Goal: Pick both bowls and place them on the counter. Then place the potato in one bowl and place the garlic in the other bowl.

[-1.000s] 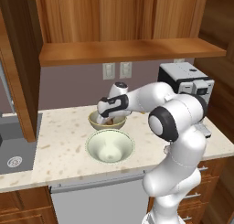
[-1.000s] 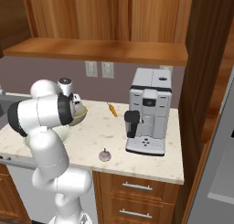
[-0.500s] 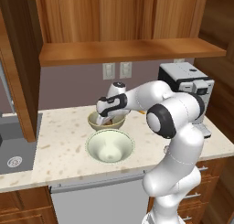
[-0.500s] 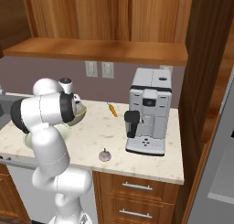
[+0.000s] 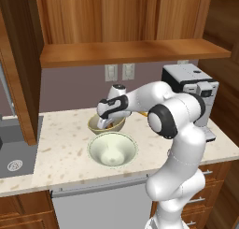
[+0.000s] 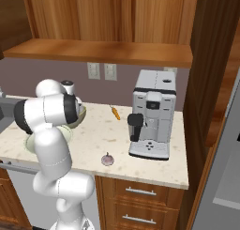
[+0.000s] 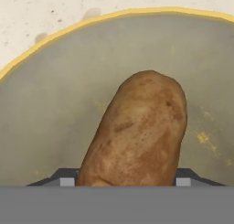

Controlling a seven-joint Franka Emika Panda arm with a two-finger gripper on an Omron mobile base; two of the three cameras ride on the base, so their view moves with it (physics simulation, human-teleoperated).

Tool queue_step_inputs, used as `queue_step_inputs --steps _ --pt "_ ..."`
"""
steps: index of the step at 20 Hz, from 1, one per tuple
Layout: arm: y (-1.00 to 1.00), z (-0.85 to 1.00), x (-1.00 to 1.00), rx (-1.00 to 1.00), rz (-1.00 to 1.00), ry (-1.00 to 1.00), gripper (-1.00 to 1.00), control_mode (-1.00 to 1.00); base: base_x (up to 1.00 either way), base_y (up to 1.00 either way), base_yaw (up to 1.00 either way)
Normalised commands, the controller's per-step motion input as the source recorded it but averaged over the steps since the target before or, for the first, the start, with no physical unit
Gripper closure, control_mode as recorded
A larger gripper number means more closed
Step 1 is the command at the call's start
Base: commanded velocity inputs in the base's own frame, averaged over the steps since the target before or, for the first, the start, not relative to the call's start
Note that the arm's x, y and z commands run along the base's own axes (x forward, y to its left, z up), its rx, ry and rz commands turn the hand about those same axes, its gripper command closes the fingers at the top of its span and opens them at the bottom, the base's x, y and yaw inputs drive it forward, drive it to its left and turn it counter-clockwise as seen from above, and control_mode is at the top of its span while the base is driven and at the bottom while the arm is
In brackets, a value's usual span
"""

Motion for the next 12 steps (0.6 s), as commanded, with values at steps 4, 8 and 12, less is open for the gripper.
queue_step_inputs --steps 4,8,12 --pt "0.0 0.0 0.04 -0.02 0.05 0.02 -1.0 -1.0 0.0 0.0 0.0" --pt "-0.04 0.03 0.05 -0.03 0.05 0.0 -1.0 -1.0 0.0 0.0 0.0" --pt "-0.06 0.07 0.02 -0.02 0.05 0.0 -1.0 -1.0 0.0 0.0 0.0"
